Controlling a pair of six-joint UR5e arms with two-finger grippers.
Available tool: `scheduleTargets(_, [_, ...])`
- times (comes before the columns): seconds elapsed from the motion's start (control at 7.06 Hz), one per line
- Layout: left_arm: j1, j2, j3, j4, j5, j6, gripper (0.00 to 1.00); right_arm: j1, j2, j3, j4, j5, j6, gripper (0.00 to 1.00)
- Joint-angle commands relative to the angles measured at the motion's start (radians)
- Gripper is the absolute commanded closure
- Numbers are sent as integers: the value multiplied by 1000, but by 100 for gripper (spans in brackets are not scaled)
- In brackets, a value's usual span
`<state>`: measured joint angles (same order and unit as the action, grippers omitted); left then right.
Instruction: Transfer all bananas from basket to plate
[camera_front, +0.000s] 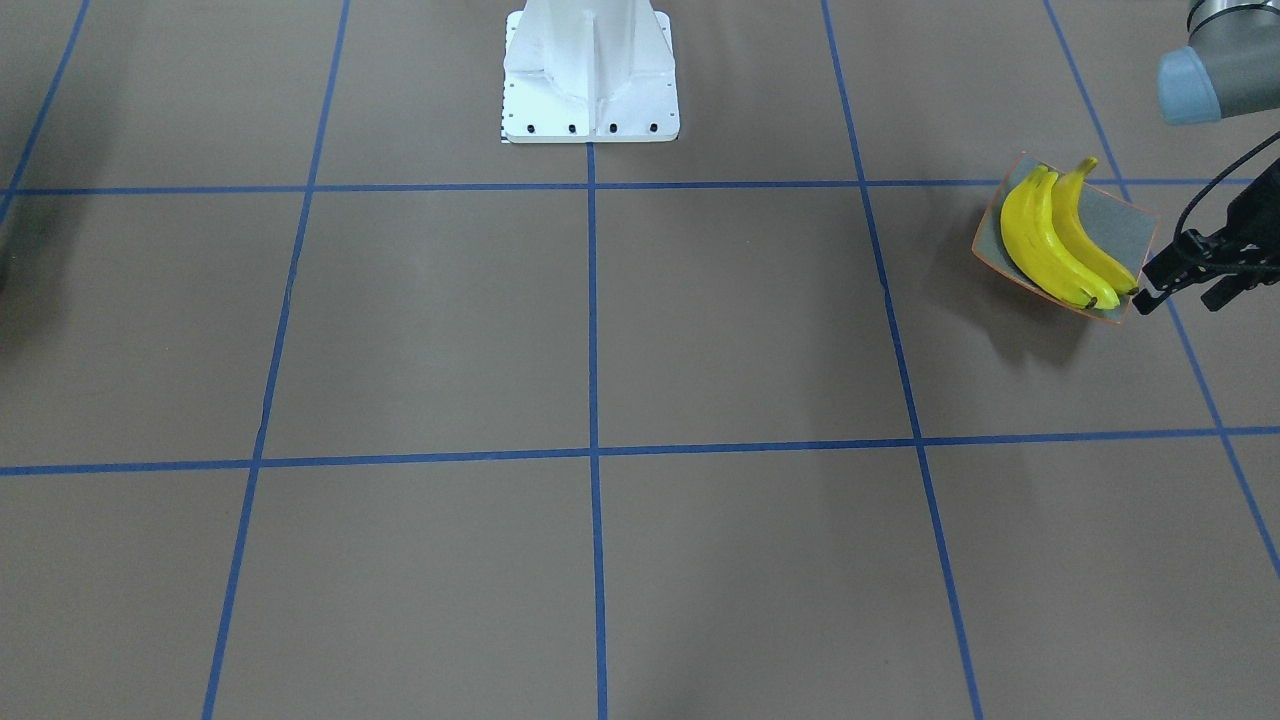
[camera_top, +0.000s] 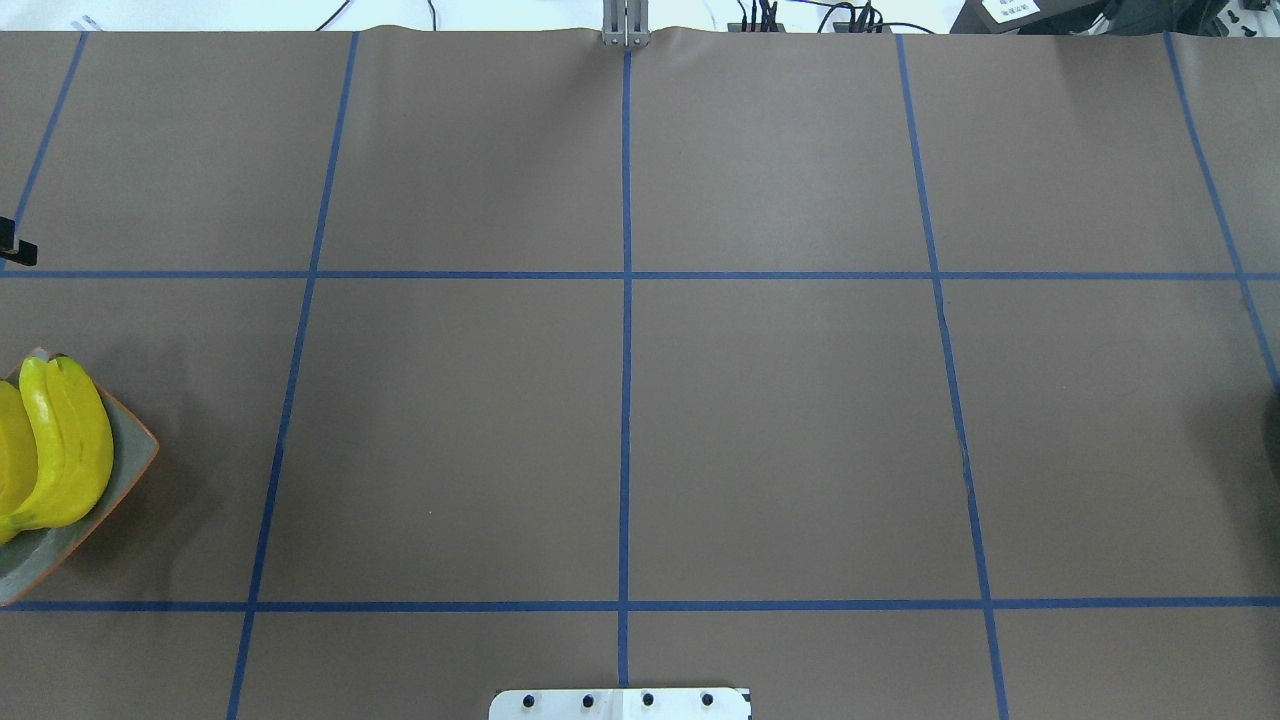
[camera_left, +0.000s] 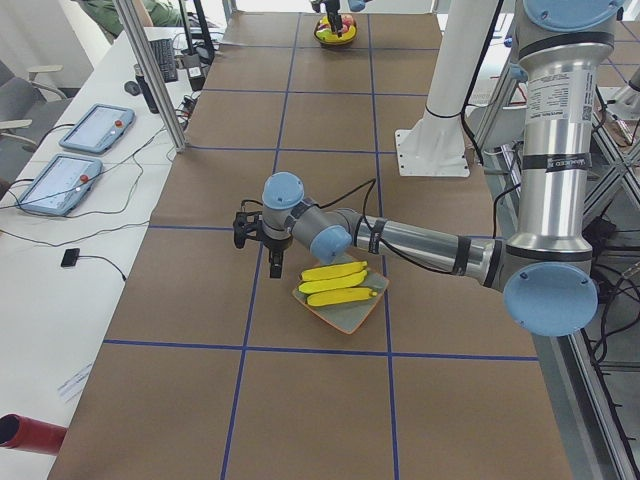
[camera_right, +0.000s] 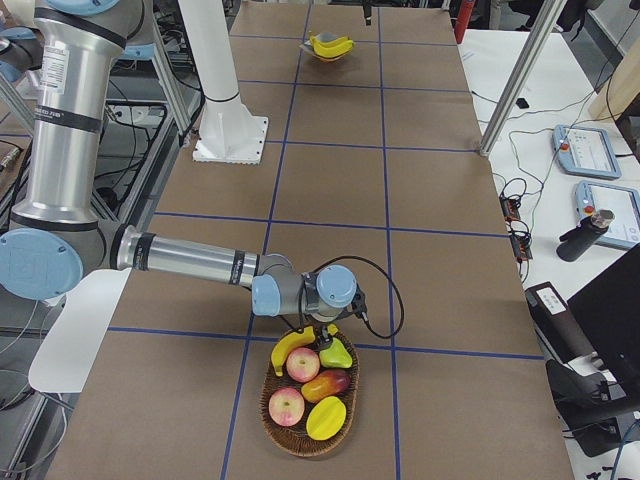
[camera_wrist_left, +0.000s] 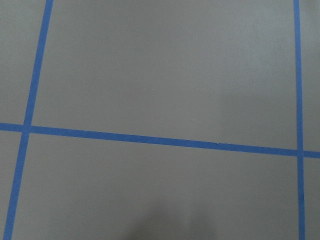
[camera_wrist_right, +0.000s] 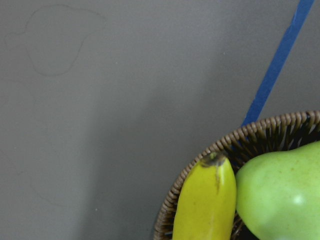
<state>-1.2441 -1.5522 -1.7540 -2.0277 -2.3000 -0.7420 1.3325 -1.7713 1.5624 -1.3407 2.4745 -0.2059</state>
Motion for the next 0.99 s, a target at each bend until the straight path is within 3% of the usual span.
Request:
scheduleTargets(0.0, [0,-6,5,-2,-1,0,0,-16,-4,-8,0,1,-3,8])
scheduleTargets(0.85, [0,-11,7,-8,-2,1,0,-29,-5,-68,3,-9,-4,12])
